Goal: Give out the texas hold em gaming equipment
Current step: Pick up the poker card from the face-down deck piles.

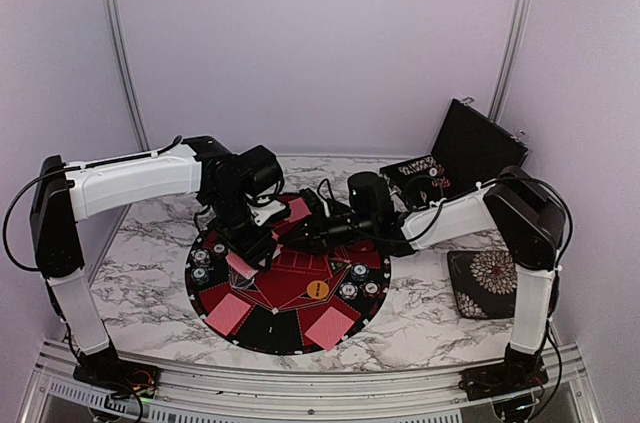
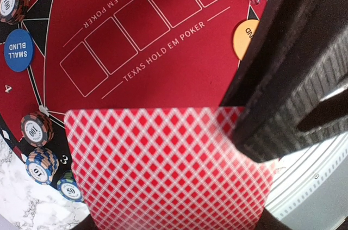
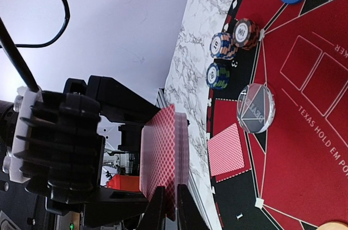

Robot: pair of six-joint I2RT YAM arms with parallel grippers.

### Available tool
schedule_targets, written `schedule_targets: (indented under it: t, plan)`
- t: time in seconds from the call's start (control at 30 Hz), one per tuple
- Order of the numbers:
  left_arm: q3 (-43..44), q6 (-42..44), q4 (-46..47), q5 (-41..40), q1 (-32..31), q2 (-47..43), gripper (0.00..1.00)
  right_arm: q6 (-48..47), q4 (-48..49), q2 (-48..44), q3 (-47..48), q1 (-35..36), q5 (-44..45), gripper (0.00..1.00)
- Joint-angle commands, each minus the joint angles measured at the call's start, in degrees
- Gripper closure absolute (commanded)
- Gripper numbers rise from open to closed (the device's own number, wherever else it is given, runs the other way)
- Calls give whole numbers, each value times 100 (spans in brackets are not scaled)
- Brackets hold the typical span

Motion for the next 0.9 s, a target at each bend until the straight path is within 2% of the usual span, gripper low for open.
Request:
schedule_targets:
  t: [0.0, 0.23, 0.87]
  plan:
    - [-24, 59, 31, 2, 38, 1, 55, -58, -3, -85, 165, -22, 110, 94]
    - [-29, 63, 40, 2, 41, 10, 55, -63, -30, -182, 156, -84, 139, 99]
    - [-64, 45, 46, -18, 45, -12, 55, 0, 80, -505, -159, -383, 165, 100]
